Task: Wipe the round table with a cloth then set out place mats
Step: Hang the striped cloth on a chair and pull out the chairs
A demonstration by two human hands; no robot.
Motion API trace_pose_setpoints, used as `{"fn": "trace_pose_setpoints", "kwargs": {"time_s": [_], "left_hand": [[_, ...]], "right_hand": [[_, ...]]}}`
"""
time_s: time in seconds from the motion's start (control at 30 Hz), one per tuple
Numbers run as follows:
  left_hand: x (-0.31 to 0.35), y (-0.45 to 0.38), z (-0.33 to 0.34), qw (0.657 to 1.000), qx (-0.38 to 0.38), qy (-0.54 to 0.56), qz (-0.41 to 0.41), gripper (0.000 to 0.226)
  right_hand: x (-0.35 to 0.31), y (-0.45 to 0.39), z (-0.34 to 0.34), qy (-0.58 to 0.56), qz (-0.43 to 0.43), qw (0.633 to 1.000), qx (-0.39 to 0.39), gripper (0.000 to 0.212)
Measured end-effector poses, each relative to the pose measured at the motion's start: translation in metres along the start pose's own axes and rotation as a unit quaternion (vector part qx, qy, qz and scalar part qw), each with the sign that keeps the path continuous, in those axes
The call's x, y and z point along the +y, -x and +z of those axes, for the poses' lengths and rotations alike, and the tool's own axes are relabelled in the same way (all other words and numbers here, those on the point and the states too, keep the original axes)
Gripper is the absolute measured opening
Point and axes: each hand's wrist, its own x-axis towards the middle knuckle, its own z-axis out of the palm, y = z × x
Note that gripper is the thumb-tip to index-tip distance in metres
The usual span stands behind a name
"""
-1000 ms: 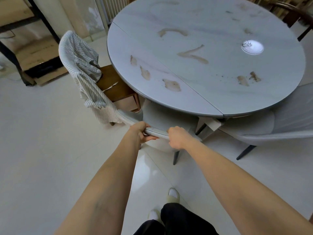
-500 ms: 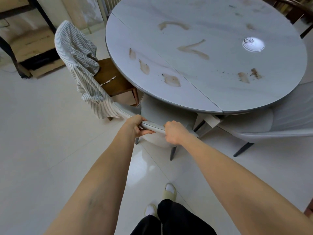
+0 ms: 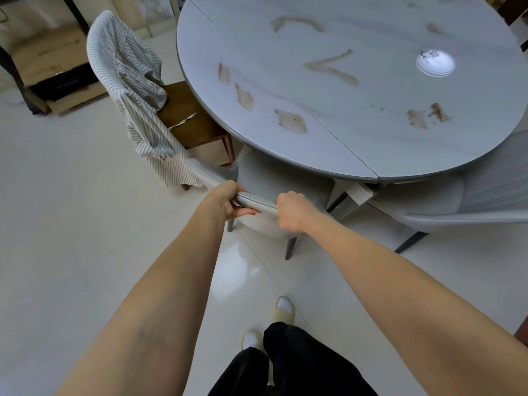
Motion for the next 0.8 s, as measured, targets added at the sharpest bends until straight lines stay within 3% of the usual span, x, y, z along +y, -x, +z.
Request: {"fn": "trace_pose_setpoints", "kwargs": {"time_s": [0.4, 0.47, 0.53, 0.6, 0.7, 0.8], "left_hand": [[0.006, -0.007, 0.002, 1.000, -0.015, -0.005, 0.019, 0.006], [0.001, -0.009, 0.001, 0.999, -0.018, -0.002, 0.031, 0.026], [-0.002, -0.010, -0.001, 0.999, -0.019, 0.009, 0.047, 0.044], [-0.003, -0.009, -0.002, 0.998, -0.017, 0.013, 0.054, 0.051], [-0.001, -0.007, 0.000, 0.999, -0.006, -0.014, 0.050, 0.040], [-0.007, -0.004, 0.005, 0.998, -0.021, -0.028, 0.048, 0.026]], "right_hand": [[0.004, -0.010, -0.003, -0.016, 0.007, 1.000, 0.004, 0.016], [0.005, -0.008, -0.004, -0.018, 0.008, 1.000, -0.006, 0.016], [0.010, -0.004, -0.005, -0.028, 0.012, 0.999, -0.017, 0.030], [0.018, 0.003, -0.006, -0.021, 0.023, 0.999, -0.013, 0.034], [0.024, 0.009, -0.006, 0.000, 0.036, 0.999, -0.003, 0.012], [0.026, 0.016, -0.005, 0.010, 0.035, 0.999, -0.005, 0.014]]}}
